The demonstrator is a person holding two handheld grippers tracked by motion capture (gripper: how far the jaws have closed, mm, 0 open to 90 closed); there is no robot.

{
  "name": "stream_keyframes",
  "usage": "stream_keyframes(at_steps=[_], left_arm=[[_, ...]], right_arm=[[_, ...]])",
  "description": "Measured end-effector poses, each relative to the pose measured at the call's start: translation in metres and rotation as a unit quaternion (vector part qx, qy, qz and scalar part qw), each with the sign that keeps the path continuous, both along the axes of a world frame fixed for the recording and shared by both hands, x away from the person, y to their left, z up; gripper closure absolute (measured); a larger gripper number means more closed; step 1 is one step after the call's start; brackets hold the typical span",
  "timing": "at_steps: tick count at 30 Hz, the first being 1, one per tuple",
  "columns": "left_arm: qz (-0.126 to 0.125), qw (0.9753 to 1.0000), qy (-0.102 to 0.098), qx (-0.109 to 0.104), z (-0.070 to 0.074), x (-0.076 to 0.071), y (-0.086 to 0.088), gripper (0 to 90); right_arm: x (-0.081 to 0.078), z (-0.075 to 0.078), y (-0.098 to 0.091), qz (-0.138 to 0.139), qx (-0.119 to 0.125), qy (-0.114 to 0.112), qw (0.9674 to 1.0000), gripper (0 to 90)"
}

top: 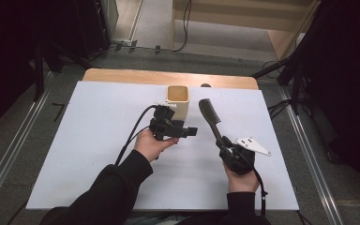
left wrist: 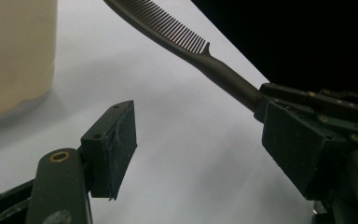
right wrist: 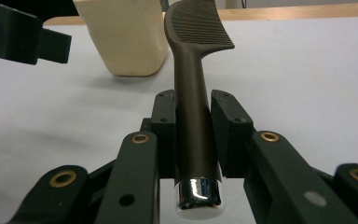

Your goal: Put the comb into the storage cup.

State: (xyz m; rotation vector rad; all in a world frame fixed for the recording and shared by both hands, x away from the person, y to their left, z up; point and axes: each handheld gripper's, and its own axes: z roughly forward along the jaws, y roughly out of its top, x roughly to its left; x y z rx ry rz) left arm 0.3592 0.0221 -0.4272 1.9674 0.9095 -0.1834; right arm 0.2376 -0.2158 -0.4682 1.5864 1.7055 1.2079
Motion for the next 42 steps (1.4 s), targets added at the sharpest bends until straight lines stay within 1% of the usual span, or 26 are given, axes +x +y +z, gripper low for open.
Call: stream_keyframes(at_steps=[4, 7, 9, 14, 17, 21, 23, 29, 32, 33, 39, 42], left_arm=[[0.005, 1.0000, 0.000, -0.006, 0.000, 0.000, -0.006, 27.0], [0.008, 0.9999, 0.004, -0.009, -0.002, 0.001, -0.010, 27.7], [0.007, 0.9999, 0.012, -0.010, -0.003, 0.001, -0.013, 27.7], [0.006, 0.9999, 0.011, -0.002, -0.006, 0.000, -0.024, 27.7], [0.006, 0.9999, 0.015, -0.003, -0.007, 0.000, -0.029, 27.7], [0.006, 0.9999, 0.012, 0.000, -0.007, 0.001, -0.037, 27.7], [0.006, 0.9999, 0.013, -0.002, -0.006, 0.001, -0.040, 27.7], [0.008, 1.0000, 0.006, -0.001, -0.006, 0.001, -0.048, 27.7], [0.008, 1.0000, 0.006, -0.001, -0.007, 0.001, -0.053, 27.7], [0.009, 0.9999, 0.005, 0.002, -0.007, 0.001, -0.054, 27.7], [0.014, 0.9998, 0.011, 0.005, -0.010, 0.003, -0.059, 27.6], [0.018, 0.9997, 0.015, 0.002, -0.012, 0.005, -0.061, 27.6]], right_arm=[[-0.001, -0.002, 0.003, -0.003, 0.000, -0.005, 1.0000, 70.4], [-0.002, -0.003, 0.004, -0.005, -0.001, -0.011, 0.9999, 70.4], [-0.002, -0.003, 0.004, -0.007, -0.001, -0.014, 0.9999, 70.4], [-0.003, -0.003, 0.007, -0.006, 0.001, -0.016, 0.9998, 70.4], [-0.003, -0.004, 0.008, -0.007, 0.000, -0.019, 0.9998, 70.4], [-0.003, -0.004, 0.009, -0.008, 0.001, -0.019, 0.9998, 70.4], [-0.002, -0.004, 0.009, -0.009, 0.003, -0.021, 0.9997, 70.4], [-0.003, -0.003, 0.008, -0.010, 0.007, -0.024, 0.9996, 70.4], [-0.003, -0.003, 0.009, -0.011, 0.008, -0.025, 0.9996, 70.4], [-0.003, -0.003, 0.009, -0.011, 0.008, -0.026, 0.9996, 70.4], [-0.004, -0.002, 0.010, -0.012, 0.010, -0.030, 0.9994, 70.4], [-0.004, -0.001, 0.010, -0.011, 0.011, -0.034, 0.9993, 70.4]])
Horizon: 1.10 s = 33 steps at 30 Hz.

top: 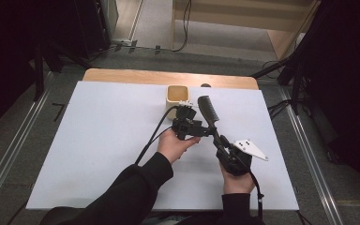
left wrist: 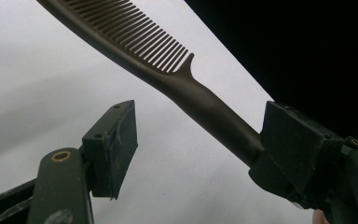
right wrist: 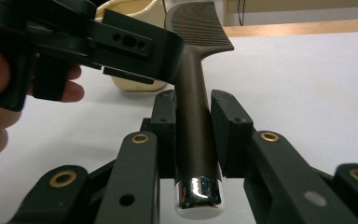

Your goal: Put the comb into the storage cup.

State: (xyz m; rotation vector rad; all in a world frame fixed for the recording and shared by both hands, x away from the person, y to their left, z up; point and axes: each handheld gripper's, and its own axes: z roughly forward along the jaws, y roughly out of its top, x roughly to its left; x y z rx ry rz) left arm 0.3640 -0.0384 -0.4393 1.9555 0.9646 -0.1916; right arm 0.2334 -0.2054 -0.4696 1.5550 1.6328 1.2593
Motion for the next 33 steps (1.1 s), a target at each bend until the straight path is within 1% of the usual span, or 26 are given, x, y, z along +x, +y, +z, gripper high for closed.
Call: stream_keyframes(at_steps=[6, 9, 10, 11, 14, 16, 18, 21, 22, 25, 26, 28, 31, 33], left_arm=[[0.008, 0.9999, 0.011, -0.010, -0.003, 0.003, -0.003, 27.7], [0.012, 0.9998, 0.011, -0.008, -0.003, 0.003, -0.005, 27.7], [0.012, 0.9998, 0.013, -0.007, -0.003, 0.004, -0.006, 27.8], [0.013, 0.9998, 0.015, -0.008, -0.004, 0.004, -0.006, 28.1], [0.016, 0.9996, 0.021, -0.012, -0.004, 0.004, -0.008, 29.0], [0.018, 0.9994, 0.024, -0.015, -0.005, 0.005, -0.009, 31.0], [0.020, 0.9993, 0.029, -0.016, -0.006, 0.005, -0.009, 35.6], [0.024, 0.9990, 0.035, -0.015, -0.007, 0.006, -0.009, 40.1], [0.028, 0.9987, 0.038, -0.017, -0.008, 0.006, -0.010, 40.3], [0.035, 0.9983, 0.043, -0.019, -0.008, 0.007, -0.010, 46.3], [0.037, 0.9978, 0.050, -0.021, -0.009, 0.007, -0.010, 47.9], [0.039, 0.9976, 0.053, -0.021, -0.010, 0.007, -0.010, 51.9], [0.041, 0.9970, 0.061, -0.024, -0.010, 0.007, -0.010, 54.5], [0.040, 0.9967, 0.065, -0.027, -0.010, 0.007, -0.010, 56.9]], right_arm=[[-0.001, 0.000, 0.003, 0.001, -0.002, -0.002, 1.0000, 70.4], [-0.002, -0.001, 0.006, 0.004, -0.003, -0.008, 1.0000, 70.4], [-0.002, 0.000, 0.007, 0.004, -0.001, -0.006, 1.0000, 70.4], [-0.003, 0.000, 0.008, 0.005, 0.001, -0.006, 1.0000, 70.4], [-0.003, 0.000, 0.011, 0.007, -0.001, -0.010, 0.9999, 70.4], [-0.003, -0.001, 0.012, 0.005, -0.001, -0.012, 0.9999, 70.4], [-0.002, -0.001, 0.013, 0.005, 0.000, -0.011, 0.9999, 70.4], [-0.001, -0.002, 0.014, 0.004, -0.006, -0.014, 0.9999, 70.4], [-0.001, -0.003, 0.014, 0.004, -0.004, -0.015, 0.9999, 70.3], [0.000, -0.003, 0.016, 0.000, -0.002, -0.017, 0.9999, 70.3], [0.000, -0.003, 0.016, -0.001, -0.002, -0.017, 0.9998, 70.3], [0.000, -0.004, 0.016, -0.002, -0.004, -0.017, 0.9998, 70.3], [0.001, -0.005, 0.017, -0.005, -0.004, -0.016, 0.9998, 70.3], [0.001, -0.006, 0.017, -0.004, -0.002, -0.012, 0.9999, 70.3]])
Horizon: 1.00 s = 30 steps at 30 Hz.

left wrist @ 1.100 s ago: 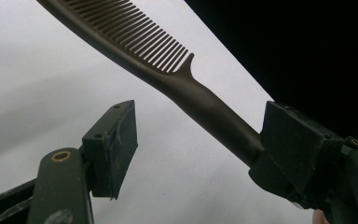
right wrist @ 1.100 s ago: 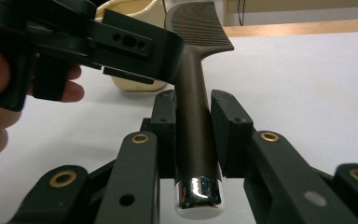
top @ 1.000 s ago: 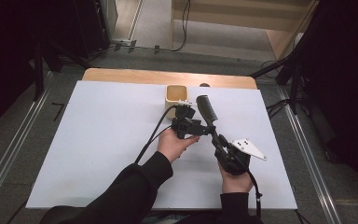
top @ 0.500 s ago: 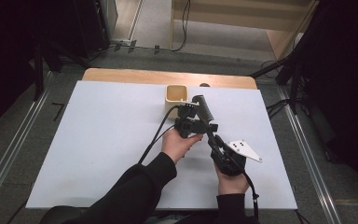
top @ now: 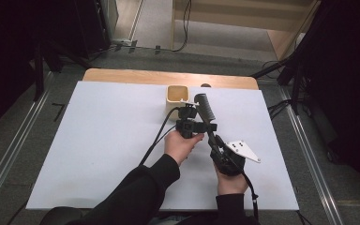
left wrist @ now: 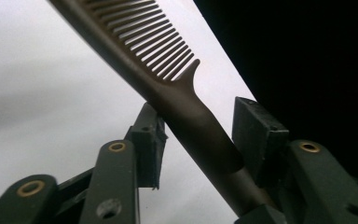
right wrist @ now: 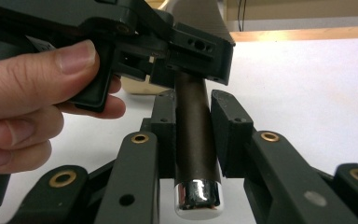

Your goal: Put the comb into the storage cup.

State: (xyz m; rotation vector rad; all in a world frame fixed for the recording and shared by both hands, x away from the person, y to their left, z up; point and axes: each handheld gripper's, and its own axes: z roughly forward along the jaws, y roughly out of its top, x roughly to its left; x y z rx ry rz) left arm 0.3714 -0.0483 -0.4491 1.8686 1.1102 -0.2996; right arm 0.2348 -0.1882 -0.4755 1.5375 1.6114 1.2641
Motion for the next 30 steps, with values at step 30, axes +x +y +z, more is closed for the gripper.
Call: stream_keyframes(at_steps=[30], left_arm=[[-0.020, 0.9971, 0.044, -0.059, 0.0022, 0.0038, 0.0096, 73.0]], right_arm=[[0.0053, -0.0036, -0.0008, 0.045, -0.026, -0.002, 0.9986, 51.5]])
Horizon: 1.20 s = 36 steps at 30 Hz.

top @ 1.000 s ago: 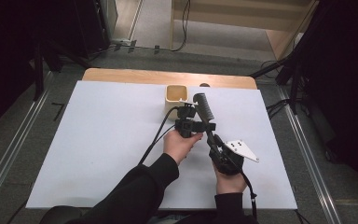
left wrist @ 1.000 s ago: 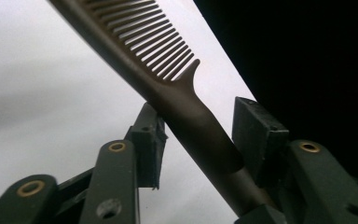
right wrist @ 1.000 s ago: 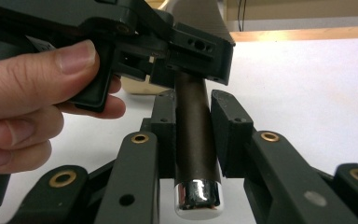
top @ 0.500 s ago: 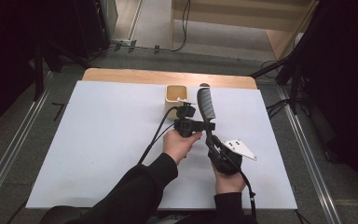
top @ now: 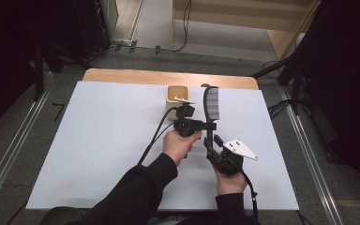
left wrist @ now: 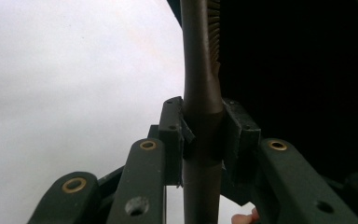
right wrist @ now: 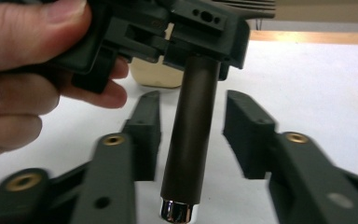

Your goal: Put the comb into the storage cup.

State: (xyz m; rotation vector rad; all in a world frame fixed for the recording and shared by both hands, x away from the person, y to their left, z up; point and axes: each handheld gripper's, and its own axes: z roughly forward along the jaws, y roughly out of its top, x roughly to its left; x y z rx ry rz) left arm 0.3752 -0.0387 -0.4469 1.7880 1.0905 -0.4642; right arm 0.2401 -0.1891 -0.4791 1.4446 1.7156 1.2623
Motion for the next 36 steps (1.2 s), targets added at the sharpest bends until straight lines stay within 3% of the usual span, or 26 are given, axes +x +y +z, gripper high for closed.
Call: stream_keyframes(at_steps=[5, 8, 13, 18, 22, 25, 26, 36], left_arm=[[0.004, 0.9998, -0.014, 0.010, 0.002, 0.001, 0.003, 73.0], [0.009, 0.9996, -0.020, 0.020, 0.003, 0.003, 0.007, 72.9], [0.015, 0.9982, -0.042, 0.040, 0.005, 0.005, 0.011, 72.9], [0.018, 0.9960, -0.063, 0.061, 0.007, 0.006, 0.015, 72.8], [0.019, 0.9943, -0.075, 0.073, 0.009, 0.006, 0.019, 72.8], [0.022, 0.9934, -0.080, 0.079, 0.010, 0.008, 0.023, 72.9], [0.023, 0.9931, -0.082, 0.080, 0.011, 0.008, 0.024, 72.8], [0.018, 0.9914, -0.092, 0.091, 0.013, 0.011, 0.035, 72.8]], right_arm=[[0.000, 0.001, -0.002, 0.008, -0.001, 0.003, 1.0000, 44.2], [0.002, 0.001, -0.003, 0.020, 0.003, 0.018, 0.9996, 40.0], [0.007, -0.001, 0.000, 0.042, 0.011, 0.041, 0.9982, 31.9], [0.010, -0.003, 0.003, 0.063, 0.002, 0.049, 0.9968, 26.1], [0.011, -0.005, 0.003, 0.075, 0.005, 0.055, 0.9957, 23.0], [0.014, -0.007, 0.004, 0.075, -0.014, 0.059, 0.9953, 21.9], [0.014, -0.007, 0.004, 0.079, -0.009, 0.061, 0.9949, 21.8], [0.021, -0.006, 0.003, 0.099, -0.016, 0.070, 0.9925, 21.5]])
